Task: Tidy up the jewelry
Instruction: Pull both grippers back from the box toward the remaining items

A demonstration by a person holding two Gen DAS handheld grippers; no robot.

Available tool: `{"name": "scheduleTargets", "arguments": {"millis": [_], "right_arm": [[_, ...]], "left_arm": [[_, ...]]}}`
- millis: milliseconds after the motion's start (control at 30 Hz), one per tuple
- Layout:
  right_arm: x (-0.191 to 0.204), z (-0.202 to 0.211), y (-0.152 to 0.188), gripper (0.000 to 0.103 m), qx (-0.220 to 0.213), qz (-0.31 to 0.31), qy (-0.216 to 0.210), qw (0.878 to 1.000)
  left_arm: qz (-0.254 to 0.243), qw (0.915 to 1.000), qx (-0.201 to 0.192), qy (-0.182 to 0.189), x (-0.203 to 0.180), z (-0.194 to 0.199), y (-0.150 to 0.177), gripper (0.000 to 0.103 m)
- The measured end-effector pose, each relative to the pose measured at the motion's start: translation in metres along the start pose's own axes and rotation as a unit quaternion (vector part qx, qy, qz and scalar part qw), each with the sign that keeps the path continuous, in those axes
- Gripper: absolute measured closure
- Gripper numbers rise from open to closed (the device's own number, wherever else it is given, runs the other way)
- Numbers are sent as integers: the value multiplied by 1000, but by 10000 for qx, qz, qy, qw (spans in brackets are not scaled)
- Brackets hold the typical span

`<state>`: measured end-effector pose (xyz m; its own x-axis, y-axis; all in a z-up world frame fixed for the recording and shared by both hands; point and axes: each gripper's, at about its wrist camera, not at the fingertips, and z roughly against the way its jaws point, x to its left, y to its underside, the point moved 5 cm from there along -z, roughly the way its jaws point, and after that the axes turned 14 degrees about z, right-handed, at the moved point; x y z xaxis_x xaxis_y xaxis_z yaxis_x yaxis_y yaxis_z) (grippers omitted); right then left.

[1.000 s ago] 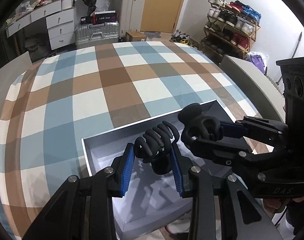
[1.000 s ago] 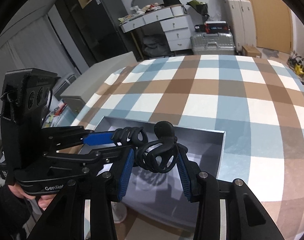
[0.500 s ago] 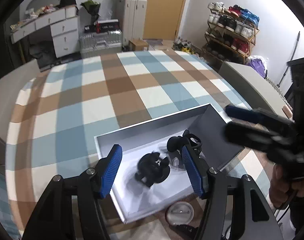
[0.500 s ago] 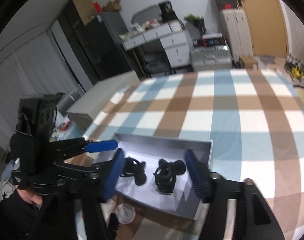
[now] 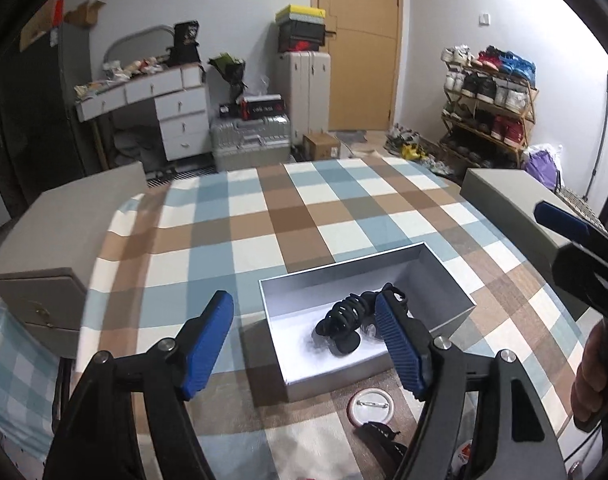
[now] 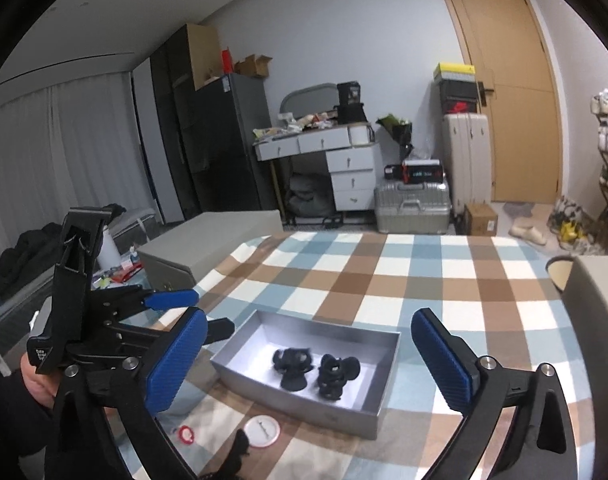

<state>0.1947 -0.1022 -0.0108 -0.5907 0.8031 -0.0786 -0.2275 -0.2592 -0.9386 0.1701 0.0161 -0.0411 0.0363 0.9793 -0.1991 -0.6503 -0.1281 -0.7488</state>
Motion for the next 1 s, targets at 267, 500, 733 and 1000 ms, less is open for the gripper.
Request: {"name": "scheduleTargets", "arguments": {"millis": [267, 500, 733, 1000], "right_arm": [[23, 36, 10, 0, -194, 255, 213, 9993], [30, 64, 30, 0, -286, 177, 436, 9985], [37, 74, 56, 0, -64, 156, 566, 9983], [39, 76, 84, 0, 290, -5, 563, 9980]], "left_arm": [[-314, 9988, -339, -152, -21, 29, 13, 17], [-117, 9986, -524, -18, -21, 53, 24, 1], [177, 9986, -506, -7, -14, 67, 52, 1], [-11, 9998, 151, 147, -7, 57, 103, 1]]}}
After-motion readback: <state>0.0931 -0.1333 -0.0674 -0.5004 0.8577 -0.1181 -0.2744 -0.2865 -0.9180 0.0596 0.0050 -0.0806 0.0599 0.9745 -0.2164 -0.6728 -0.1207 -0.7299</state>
